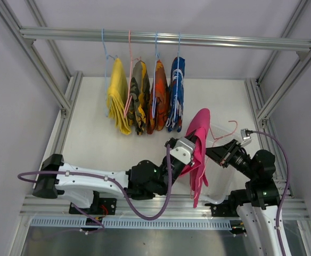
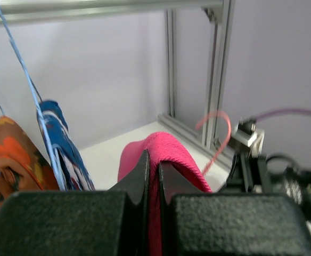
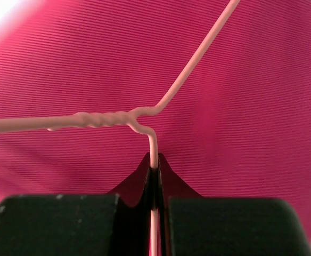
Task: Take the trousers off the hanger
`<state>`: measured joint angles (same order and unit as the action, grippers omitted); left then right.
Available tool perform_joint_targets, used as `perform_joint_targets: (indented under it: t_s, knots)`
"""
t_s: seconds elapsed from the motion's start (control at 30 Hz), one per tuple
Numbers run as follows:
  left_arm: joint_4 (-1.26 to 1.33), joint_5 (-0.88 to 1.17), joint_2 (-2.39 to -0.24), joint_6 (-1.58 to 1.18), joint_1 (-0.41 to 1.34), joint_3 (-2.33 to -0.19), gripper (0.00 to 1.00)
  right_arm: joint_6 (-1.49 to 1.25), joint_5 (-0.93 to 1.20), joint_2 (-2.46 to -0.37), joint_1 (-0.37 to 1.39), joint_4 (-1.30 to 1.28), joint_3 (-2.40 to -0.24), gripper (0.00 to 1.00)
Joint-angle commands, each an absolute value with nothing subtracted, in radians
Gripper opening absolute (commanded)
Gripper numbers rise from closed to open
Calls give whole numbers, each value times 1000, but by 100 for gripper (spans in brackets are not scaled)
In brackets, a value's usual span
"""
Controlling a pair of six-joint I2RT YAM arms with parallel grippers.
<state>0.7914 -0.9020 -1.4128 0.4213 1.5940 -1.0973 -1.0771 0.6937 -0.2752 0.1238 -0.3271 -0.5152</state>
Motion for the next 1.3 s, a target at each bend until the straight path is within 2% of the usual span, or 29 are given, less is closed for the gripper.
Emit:
perform_joint_targets:
  t_s: [0.0, 0.3, 0.5, 0.67, 0.9, 1.1, 1.27]
  knots:
    - [928, -837, -1336, 514, 1594, -1238, 1, -1025, 690, -278, 126, -296, -485, 0]
    - [957, -864, -1184, 630, 1594, -1209, 1, -970, 703, -305, 107, -288, -463, 0]
    - [939, -905, -1045, 643, 1594, -1128, 1, -829, 690, -382, 72, -386, -604, 0]
    - [814, -925, -980, 565, 1592, -1080, 1, -723, 644, -446, 41, -486, -759, 0]
    - [758, -945, -1090, 520, 1591, -1088, 1, -604, 552, -547, 41, -624, -1122, 0]
    - [749, -946, -1280, 456, 1577, -1130, 1, -594, 532, -545, 46, -698, -1279, 0]
    - [573, -951, -1503, 324, 1548, -1287, 1, -598, 500, -506, 80, -755, -1359, 0]
